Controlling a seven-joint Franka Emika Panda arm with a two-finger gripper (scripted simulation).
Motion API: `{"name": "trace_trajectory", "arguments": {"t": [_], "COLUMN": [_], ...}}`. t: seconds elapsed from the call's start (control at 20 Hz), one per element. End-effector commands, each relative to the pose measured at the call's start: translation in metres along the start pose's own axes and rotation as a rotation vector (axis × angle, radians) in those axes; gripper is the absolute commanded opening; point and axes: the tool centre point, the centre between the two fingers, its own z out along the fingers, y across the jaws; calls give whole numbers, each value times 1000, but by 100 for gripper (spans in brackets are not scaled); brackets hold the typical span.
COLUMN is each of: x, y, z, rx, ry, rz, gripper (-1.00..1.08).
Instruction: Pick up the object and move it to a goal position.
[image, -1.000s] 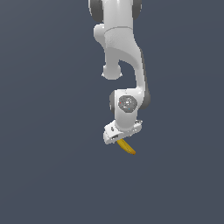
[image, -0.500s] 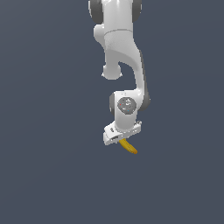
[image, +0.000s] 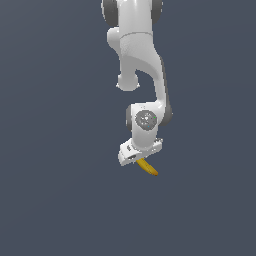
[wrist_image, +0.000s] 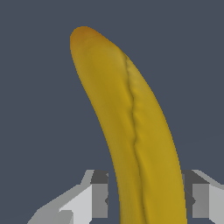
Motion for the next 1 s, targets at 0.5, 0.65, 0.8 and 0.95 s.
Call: {"name": "trace_trajectory", "arguments": {"t": [0.5,0.65,0.8,0.95], "x": [33,45,57,70], "y": [-40,-54,-68,-82], "z": [-78,-105,-134,-161], "rx": [-1,-1,0,0], "ry": [3,3,3,3], "rz": [-1,-1,-2,-2], "gripper": [-100,-100,-100,-100]}}
